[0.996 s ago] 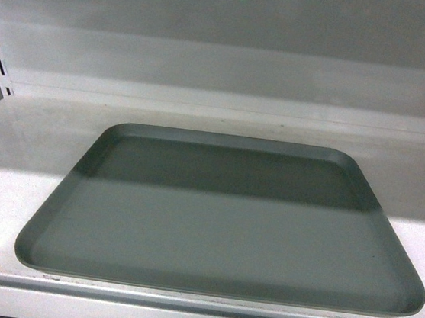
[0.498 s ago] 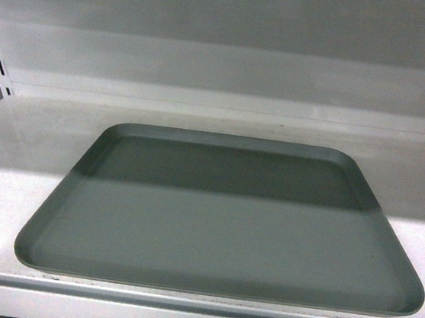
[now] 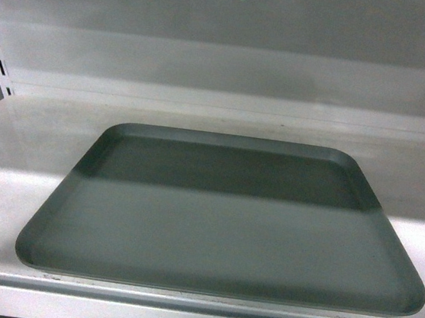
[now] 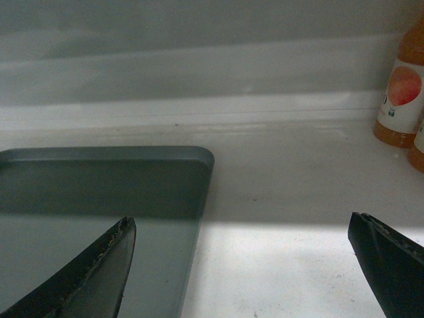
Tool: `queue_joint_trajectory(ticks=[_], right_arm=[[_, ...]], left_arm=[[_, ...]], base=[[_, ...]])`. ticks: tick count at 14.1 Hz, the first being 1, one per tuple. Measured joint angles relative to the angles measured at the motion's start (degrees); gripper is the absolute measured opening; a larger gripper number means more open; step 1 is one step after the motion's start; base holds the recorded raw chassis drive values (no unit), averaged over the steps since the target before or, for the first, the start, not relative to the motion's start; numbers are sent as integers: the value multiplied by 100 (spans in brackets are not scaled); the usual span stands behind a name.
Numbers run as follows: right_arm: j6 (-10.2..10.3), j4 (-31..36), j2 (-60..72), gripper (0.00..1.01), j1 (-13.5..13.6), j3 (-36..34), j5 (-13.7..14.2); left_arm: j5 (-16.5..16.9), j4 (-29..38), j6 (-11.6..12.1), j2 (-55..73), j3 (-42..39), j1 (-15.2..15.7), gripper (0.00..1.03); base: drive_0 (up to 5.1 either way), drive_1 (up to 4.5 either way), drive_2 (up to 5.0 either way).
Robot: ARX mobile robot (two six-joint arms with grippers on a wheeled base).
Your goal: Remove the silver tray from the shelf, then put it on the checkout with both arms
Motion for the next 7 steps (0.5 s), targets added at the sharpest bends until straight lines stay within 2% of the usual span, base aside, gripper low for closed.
queue_joint_trajectory(ticks=[1,2,4,7], right_arm=[[-72,828,1784,98,201,557,175],[-107,951,2688,98,297,1025,267],[-208,922,3497,98,494,1631,380],[-225,476,3976,98,673,2245,616]], left_arm=[[68,868,-26,1847,525,-225,98],[48,1078,-35,2868,876,-417,98],[-37,1102,-101,3589,1384,-555,98],[-52,935,-153,3888,1759,-533,98]], base=[[0,0,0],[0,0,0],[0,0,0],[0,0,0]])
